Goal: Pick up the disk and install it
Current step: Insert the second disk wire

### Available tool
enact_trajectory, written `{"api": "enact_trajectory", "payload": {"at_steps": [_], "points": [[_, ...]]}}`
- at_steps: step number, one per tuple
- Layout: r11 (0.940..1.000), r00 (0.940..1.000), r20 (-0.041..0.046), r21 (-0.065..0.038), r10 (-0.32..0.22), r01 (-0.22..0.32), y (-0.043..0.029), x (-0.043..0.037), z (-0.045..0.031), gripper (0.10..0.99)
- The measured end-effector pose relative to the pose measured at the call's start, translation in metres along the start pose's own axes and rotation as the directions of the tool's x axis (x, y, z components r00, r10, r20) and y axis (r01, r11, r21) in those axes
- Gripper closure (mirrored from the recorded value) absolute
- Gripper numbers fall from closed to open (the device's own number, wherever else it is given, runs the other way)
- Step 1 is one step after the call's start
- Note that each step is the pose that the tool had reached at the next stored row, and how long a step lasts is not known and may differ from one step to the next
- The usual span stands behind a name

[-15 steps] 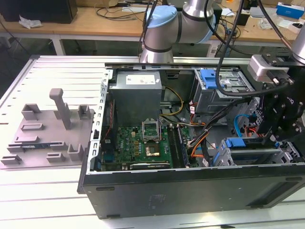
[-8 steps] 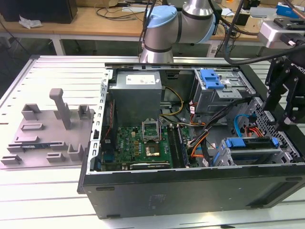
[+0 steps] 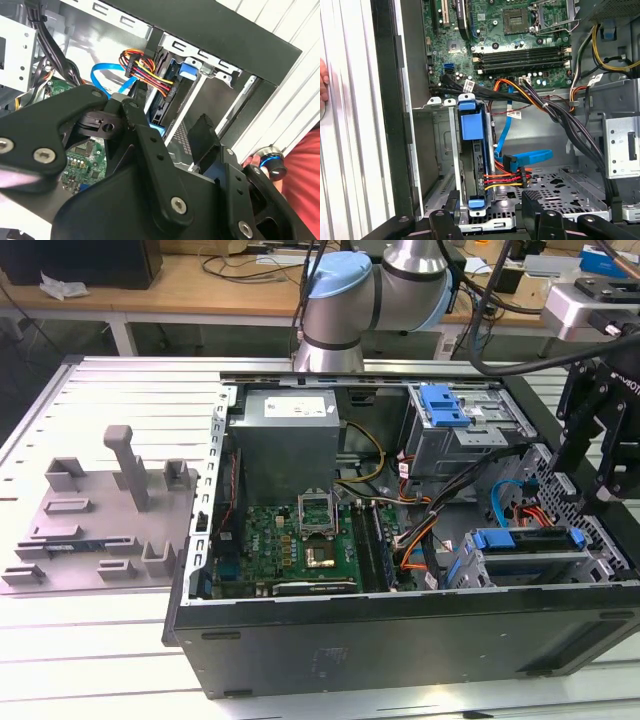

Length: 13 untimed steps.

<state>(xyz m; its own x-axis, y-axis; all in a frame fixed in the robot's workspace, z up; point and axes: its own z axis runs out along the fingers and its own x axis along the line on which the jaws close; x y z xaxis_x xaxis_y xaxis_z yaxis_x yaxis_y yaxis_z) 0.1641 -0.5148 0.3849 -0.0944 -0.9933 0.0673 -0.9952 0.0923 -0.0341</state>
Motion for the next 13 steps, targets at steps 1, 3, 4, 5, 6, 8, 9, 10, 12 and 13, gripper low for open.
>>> {"api": "enact_trajectory", "payload": {"at_steps": [1, 3, 4, 5, 6, 8, 9, 10, 12, 13], "points": [[1.0000, 1.0000, -0.0001, 0.000, 0.000, 0.000, 0.0000, 0.0000, 0.0000, 0.482], [1.0000, 1.0000, -0.0004, 0.000, 0.000, 0.000, 0.0000, 0.0000, 0.0000, 0.482], [1.0000, 1.0000, -0.0008, 0.000, 0.000, 0.000, 0.0000, 0.0000, 0.0000, 0.482], [1.0000, 1.0000, -0.0009, 0.000, 0.000, 0.000, 0.0000, 0.0000, 0.0000, 0.482], [1.0000, 1.0000, -0.0011, 0.000, 0.000, 0.000, 0.0000, 0.0000, 0.0000, 0.482], [1.0000, 1.0000, -0.0019, 0.000, 0.000, 0.000, 0.0000, -0.0011, -0.0004, 0.482], [1.0000, 0.9998, -0.0188, 0.001, -0.001, 0.001, 0.0004, -0.0063, -0.0022, 0.482], [1.0000, 0.9994, -0.0350, -0.004, -0.001, 0.001, 0.0007, -0.0081, -0.0024, 0.482], [0.9995, 0.9981, -0.0608, -0.030, 0.000, -0.002, 0.0009, -0.0104, -0.0024, 0.482], [0.9993, 0.9959, -0.0904, -0.036, -0.002, -0.002, 0.0014, -0.0155, -0.0026, 0.482]]}}
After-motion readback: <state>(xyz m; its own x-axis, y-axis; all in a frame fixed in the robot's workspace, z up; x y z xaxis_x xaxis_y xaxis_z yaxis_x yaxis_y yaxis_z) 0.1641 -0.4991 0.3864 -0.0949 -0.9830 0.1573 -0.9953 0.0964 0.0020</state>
